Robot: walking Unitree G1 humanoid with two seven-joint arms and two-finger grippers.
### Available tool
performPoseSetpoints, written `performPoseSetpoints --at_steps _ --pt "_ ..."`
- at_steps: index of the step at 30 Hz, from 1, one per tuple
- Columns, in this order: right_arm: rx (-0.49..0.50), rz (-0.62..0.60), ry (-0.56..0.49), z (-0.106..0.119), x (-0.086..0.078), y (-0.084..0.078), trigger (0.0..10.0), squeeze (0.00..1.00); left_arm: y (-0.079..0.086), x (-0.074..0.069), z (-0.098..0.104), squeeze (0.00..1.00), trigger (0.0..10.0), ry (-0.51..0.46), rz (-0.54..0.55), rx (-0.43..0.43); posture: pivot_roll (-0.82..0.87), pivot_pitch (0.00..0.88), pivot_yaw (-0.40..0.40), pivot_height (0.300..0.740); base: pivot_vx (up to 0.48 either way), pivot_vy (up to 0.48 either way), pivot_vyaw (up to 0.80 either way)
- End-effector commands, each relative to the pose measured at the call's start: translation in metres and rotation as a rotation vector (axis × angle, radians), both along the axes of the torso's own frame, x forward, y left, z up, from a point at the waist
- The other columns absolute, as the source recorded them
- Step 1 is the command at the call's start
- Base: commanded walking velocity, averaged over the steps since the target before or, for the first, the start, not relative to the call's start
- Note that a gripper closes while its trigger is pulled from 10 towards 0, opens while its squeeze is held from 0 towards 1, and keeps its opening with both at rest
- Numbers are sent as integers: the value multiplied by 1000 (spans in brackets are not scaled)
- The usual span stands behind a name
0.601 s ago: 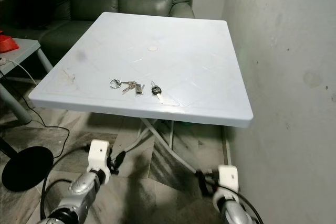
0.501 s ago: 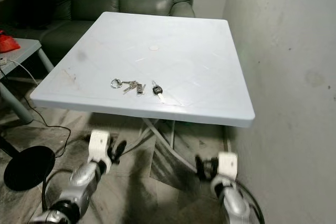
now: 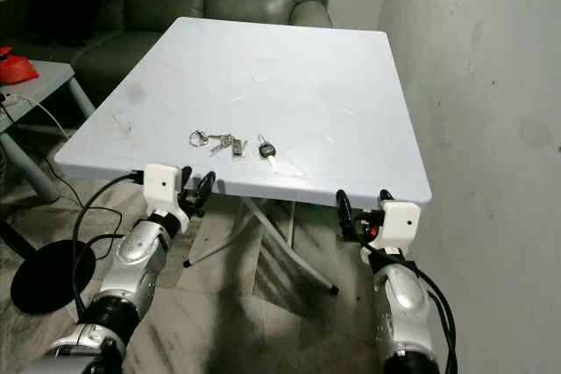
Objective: Hang keys on a hook
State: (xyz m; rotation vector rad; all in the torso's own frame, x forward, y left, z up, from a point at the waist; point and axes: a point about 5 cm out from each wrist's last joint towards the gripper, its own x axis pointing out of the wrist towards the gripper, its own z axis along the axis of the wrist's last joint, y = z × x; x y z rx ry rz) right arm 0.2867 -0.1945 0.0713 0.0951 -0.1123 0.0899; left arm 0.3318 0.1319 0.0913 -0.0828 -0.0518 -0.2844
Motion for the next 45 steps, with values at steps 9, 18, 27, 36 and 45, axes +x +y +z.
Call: performPoseSetpoints --at_steps 9,18,27,36,45 --pt "7 -15 -49 28 -4 11 10000 0 27 -13 18 0 10000 -46 52 -39 -133 0 33 740 0 0 0" --pt "-13 -20 -15 29 -4 13 10000 0 42 -15 23 0 10000 -30 89 -28 -118 0 21 740 0 67 0" --pt "-50 -15 -11 34 -2 11 10000 0 40 -12 26 0 10000 -27 85 -31 -113 0 8 740 0 433 0" --pt "-63 1 -2 35 -1 12 10000 0 38 -12 26 0 10000 -22 89 -27 -100 0 -8 740 0 480 0" --pt "-72 20 1 37 1 13 10000 0 39 -13 27 0 10000 -26 95 -23 -90 0 -17 740 0 480 0"
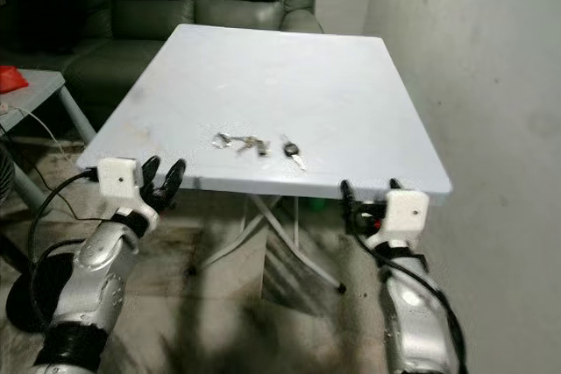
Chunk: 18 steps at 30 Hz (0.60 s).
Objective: Hang keys on a hook
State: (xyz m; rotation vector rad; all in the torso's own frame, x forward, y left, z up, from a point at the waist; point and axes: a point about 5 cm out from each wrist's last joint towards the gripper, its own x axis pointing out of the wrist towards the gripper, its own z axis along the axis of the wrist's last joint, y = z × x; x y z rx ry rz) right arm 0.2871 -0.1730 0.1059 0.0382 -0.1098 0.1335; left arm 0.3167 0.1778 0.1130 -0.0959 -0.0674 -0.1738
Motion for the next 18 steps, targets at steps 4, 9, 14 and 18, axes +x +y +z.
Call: performPoseSetpoints --at_steps 4,9,14,18 --pt "-17 -13 4 2 0 -8 10000 0 -7 2 6 0 10000 -18 -13 0 -86 0 -21 740 0 480 0" --pt "-20 -8 6 2 1 -8 10000 0 -6 2 6 0 10000 -18 -8 -6 -82 0 -22 740 0 451 0" --pt "-20 -4 8 1 0 -7 10000 0 -5 2 4 0 10000 3 25 -18 -78 0 -24 740 0 0 0" --pt "-21 -1 15 -1 -2 -7 10000 0 -5 1 3 0 10000 9 20 -26 -77 0 -26 740 0 0 0"
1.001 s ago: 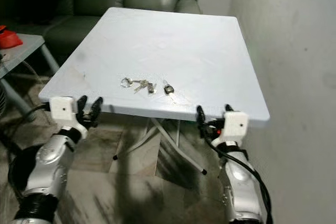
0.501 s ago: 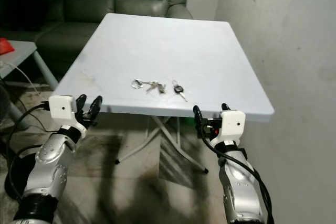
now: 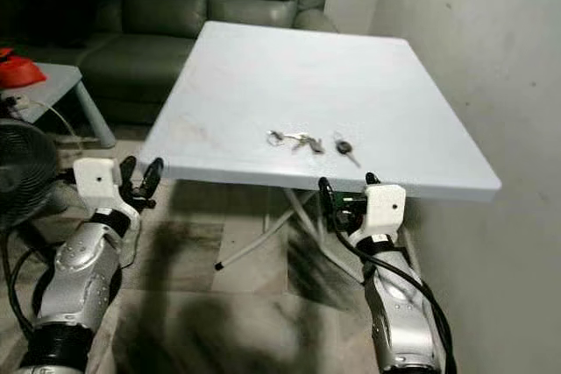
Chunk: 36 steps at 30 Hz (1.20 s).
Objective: Hang keys on a hook
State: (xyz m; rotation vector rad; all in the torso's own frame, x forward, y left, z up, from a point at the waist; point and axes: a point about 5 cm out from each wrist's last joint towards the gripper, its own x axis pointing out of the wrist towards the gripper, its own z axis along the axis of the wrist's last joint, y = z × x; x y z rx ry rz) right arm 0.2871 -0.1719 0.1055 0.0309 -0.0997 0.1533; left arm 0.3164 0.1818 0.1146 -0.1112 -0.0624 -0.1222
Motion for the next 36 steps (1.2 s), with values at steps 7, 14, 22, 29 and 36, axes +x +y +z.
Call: performPoseSetpoints --at_steps 7,14,22,29,36 --pt "-14 -17 11 -1 -3 -8 10000 0 -9 -1 -1 0 10000 27 -45 -22 -76 0 -29 740 0 0 0" --pt "-17 -15 13 -1 -3 -9 10000 0 -9 -1 0 0 10000 37 -54 -41 -77 0 -31 740 0 0 0" --pt "-18 -12 18 -2 -4 -9 10000 0 -11 -2 0 0 10000 36 -66 -47 -75 0 -33 740 245 0 0" --pt "-16 -15 21 -3 -5 -8 10000 0 -12 -3 1 0 10000 32 -73 -48 -79 0 -30 740 433 0 0" --pt "-15 -21 23 -3 -6 -10 10000 0 -14 -2 1 0 10000 33 -79 -47 -82 0 -26 740 465 0 0"
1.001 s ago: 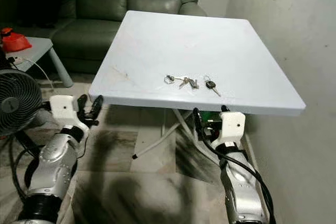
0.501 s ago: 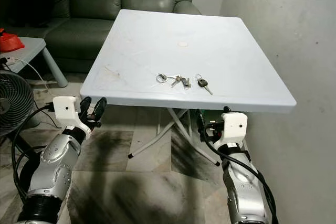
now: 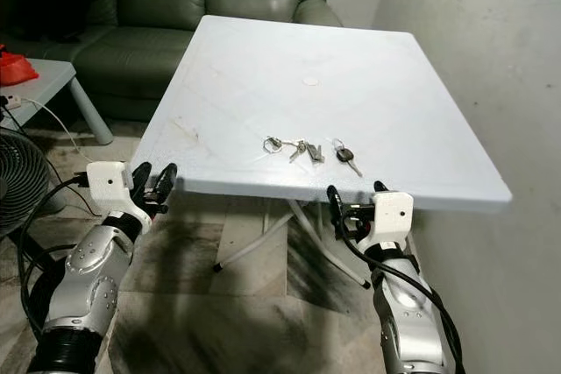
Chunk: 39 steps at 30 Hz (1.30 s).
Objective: Hang keys on a hook
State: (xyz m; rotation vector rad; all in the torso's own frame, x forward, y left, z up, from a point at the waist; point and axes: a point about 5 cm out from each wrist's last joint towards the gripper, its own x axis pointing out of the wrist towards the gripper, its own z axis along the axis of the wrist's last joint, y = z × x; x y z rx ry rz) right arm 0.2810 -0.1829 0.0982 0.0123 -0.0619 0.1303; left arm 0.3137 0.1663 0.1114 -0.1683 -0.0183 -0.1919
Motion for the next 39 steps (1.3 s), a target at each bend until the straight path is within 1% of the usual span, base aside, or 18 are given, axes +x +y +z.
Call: performPoseSetpoints --at_steps 1,11,13,18,22,23,26,28,29,30,33,34,35,37,39 --pt "6 2 -14 4 0 1 10000 0 2 1 5 0 10000 -10 -6 5 -82 0 -26 740 465 0 0" --pt "6 0 -10 4 0 1 10000 0 0 1 6 0 10000 -13 -9 9 -81 0 -25 740 449 0 0" --pt "1 3 -9 4 0 1 10000 0 0 1 6 0 10000 -18 3 18 -79 0 -26 740 0 0 0" --pt "-36 27 -10 5 1 0 10000 0 -2 0 8 0 10000 -36 -7 7 -76 0 -29 740 0 0 0" --pt "-104 64 -12 9 6 -5 10000 0 -9 -4 6 0 10000 -40 -50 35 -74 0 -33 740 0 0 0" --pt "-131 85 -13 12 9 -7 10000 0 -14 -6 6 0 10000 -49 -79 62 -72 0 -34 740 0 0 0" --pt "-139 92 -14 13 10 -7 10000 0 -16 -6 5 0 10000 -52 -89 71 -72 0 -34 740 0 0 0" --pt "-168 132 -16 16 15 -6 10000 0 -26 -10 4 0 10000 -58 -145 88 -65 0 -40 740 0 0 0" --pt "-168 132 -16 16 15 -6 10000 0 -26 -10 4 0 10000 -58 -145 88 -65 0 -40 740 0 0 0" --pt "-184 159 -10 17 19 -5 10000 0 -36 -13 3 0 10000 -62 -191 103 -60 0 -44 740 0 0 0" --pt "-193 209 -3 18 23 -1 10000 0 -49 -18 0 0 10000 -59 -248 108 -56 0 -46 740 0 0 0" --pt "-201 240 6 18 26 3 10000 0 -57 -21 -3 0 10000 -53 -276 101 -56 0 -48 740 0 0 0" --pt "-201 240 6 18 26 3 10000 0 -57 -21 -3 0 10000 -53 -276 101 -56 0 -48 740 0 0 0" --pt "-202 272 16 19 30 8 10000 0 -69 -29 -7 0 10000 -46 -322 99 -53 7 -51 740 0 0 0" --pt "-190 286 21 20 32 11 10000 0 -74 -32 -8 0 10000 -44 -342 101 -53 13 -52 740 0 0 0"
